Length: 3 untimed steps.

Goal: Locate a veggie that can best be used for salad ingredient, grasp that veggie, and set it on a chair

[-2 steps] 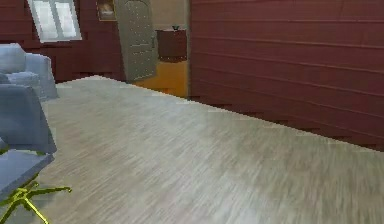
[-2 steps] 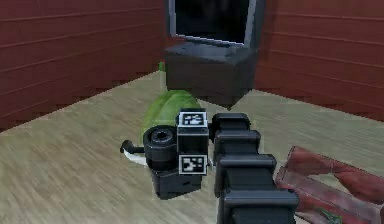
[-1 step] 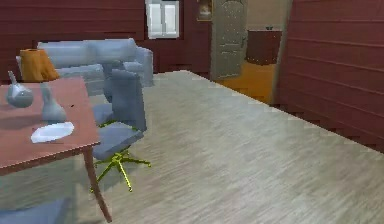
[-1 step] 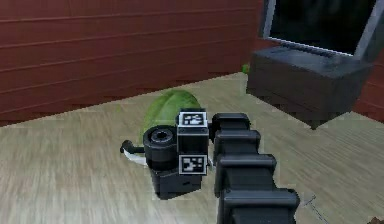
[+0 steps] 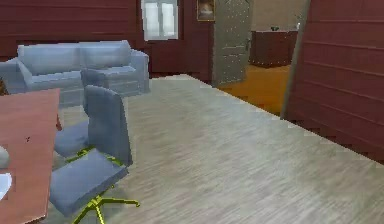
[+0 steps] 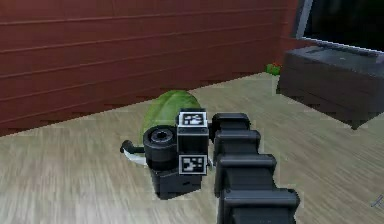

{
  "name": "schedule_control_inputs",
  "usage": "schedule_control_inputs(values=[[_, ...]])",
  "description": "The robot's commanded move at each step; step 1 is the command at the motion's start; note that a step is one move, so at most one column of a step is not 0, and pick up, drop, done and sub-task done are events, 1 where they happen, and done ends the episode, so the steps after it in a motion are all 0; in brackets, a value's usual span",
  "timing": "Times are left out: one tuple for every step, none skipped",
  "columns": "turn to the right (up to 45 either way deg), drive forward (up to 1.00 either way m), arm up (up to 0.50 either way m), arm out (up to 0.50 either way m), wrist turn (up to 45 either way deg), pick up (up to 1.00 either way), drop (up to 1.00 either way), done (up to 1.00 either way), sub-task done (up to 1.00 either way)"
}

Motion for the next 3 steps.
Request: schedule_control_inputs(values=[[45.0, 0.00, 0.00, 0.00, 0.0, 0.00, 0.00, 0.00, 0.00], [45.0, 0.00, 0.00, 0.00, 0.0, 0.00, 0.00, 0.00, 0.00], [45.0, 0.00, 0.00, 0.00, 0.0, 0.00, 0.00, 0.00, 0.00]])
